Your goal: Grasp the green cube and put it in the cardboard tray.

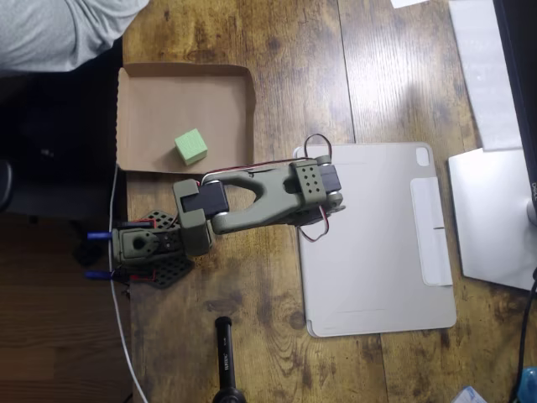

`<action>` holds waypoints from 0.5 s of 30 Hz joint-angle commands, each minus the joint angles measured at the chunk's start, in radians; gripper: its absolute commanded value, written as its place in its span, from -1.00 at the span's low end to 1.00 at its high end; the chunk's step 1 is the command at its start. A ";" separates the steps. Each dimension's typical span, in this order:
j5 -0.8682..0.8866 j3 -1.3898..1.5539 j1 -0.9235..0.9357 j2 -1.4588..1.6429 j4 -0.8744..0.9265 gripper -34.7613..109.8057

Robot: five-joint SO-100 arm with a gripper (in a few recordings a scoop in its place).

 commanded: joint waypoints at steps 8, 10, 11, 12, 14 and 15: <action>0.038 0.018 0.031 0.034 0.020 -0.52; 0.029 0.018 0.031 0.031 0.020 -0.52; 0.008 0.017 0.028 0.029 0.020 -0.52; -0.017 0.015 0.021 0.028 0.020 -0.52; -0.029 0.015 0.018 0.023 0.020 -0.52; -0.029 0.015 0.018 0.023 0.020 -0.52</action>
